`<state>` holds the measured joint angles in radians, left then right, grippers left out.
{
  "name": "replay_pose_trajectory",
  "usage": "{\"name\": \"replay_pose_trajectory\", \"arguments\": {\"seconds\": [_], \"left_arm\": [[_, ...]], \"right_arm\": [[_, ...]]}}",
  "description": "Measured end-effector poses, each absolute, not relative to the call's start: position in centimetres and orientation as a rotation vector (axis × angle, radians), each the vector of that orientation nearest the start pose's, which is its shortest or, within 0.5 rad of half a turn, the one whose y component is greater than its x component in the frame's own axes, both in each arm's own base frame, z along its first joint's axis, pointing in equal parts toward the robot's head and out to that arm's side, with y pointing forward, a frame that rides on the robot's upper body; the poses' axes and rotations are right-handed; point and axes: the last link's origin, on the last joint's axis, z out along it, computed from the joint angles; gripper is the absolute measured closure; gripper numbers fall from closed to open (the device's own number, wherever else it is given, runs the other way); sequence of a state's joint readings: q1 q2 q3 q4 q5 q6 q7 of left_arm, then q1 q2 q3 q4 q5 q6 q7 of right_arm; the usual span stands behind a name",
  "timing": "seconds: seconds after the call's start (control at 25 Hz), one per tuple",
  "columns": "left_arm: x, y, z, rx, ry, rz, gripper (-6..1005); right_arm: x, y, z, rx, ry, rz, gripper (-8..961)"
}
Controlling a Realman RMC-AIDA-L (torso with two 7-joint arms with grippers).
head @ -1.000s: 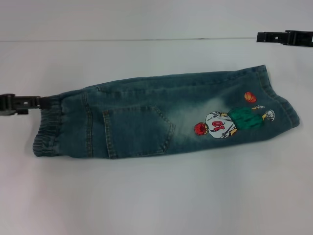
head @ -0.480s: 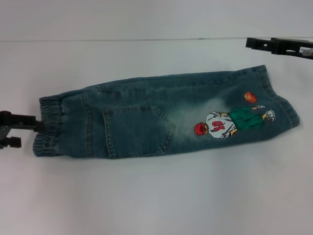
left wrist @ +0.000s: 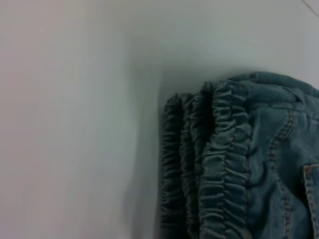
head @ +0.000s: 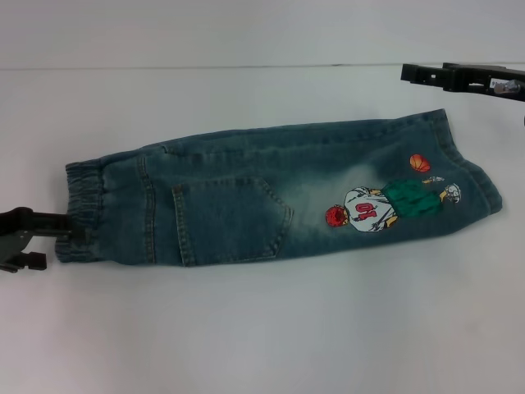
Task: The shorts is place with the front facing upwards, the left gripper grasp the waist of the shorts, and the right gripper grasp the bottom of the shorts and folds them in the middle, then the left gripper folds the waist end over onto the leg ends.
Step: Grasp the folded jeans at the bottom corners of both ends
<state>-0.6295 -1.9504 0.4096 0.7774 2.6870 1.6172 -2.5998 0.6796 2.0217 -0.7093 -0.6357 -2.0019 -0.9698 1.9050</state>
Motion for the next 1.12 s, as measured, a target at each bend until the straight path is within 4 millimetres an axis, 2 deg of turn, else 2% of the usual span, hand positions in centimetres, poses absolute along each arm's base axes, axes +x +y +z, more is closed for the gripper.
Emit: {"name": "replay_pose_trajectory", "arguments": {"seconds": [0.56,0.68,0.92,1.12], "left_arm": [[-33.0,34.6,6.3,2.315,2.522,0.144,80],[-32.9,34.7,6.3,2.323,2.523,0.144,80],[-32.9,34.9,6.4,2.33,2.523,0.143,79],[-32.6,35.0,6.4,2.334,2.515,0.145,80]], "right_arm": [[26.1,43.1,3.7,-2.176,1.114,0.582,-6],[25.6,42.2,4.0,-2.291,1.08,0.578,-7],[25.6,38.6,6.0,-2.641,0.942,0.493,-6],[26.4,37.2,7.1,-2.705,0.932,0.419,-7]]}}
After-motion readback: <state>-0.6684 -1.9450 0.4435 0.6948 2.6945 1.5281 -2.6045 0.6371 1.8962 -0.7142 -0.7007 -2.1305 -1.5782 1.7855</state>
